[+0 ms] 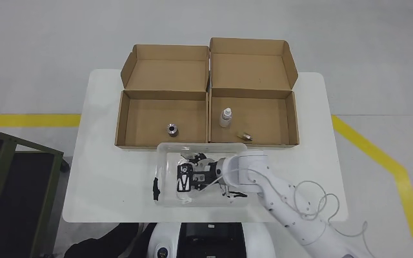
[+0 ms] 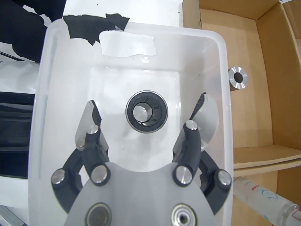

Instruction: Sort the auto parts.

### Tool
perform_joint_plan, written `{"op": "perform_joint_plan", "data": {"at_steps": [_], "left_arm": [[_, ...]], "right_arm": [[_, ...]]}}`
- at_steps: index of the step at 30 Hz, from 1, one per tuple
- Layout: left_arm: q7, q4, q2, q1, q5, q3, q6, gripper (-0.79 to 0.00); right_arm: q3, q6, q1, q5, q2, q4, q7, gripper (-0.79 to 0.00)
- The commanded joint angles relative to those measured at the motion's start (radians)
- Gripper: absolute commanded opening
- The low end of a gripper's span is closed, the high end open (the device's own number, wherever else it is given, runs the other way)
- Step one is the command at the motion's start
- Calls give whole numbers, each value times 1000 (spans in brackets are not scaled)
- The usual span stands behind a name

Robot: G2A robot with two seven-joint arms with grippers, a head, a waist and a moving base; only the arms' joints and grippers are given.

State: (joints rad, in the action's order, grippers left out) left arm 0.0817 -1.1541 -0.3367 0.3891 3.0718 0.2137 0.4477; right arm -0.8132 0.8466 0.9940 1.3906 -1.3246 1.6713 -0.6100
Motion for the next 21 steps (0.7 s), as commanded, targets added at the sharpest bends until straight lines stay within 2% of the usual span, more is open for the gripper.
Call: {"op": "perform_joint_plan", "data": {"at_steps": [1,5,8,12,17,19,20,21], "left_arm": [[0,0,0,0,0,0,0,0],[0,0,0,0,0,0,0,0],[0,0,0,0,0,0,0,0],[0,0,0,0,0,0,0,0],[0,0,0,0,0,0,0,0],[0,0,0,0,0,0,0,0],[0,0,0,0,0,0,0,0],[0,0,0,0,0,0,0,0]], "right_arm": [[4,-4,-5,4,0,-16,9,-99],[14,-16,-16,13,-2,-50,25,-111],[22,-24,-25,15,-5,-71,41,-142],[35,-34,-35,13,-8,-99,58,-228],[50,-41,-45,11,-13,-123,71,-259],[53,-40,-47,7,-13,-128,75,-299],[53,-39,-48,5,-14,-129,77,-369],[53,-39,-49,3,-13,-130,78,-400]]}}
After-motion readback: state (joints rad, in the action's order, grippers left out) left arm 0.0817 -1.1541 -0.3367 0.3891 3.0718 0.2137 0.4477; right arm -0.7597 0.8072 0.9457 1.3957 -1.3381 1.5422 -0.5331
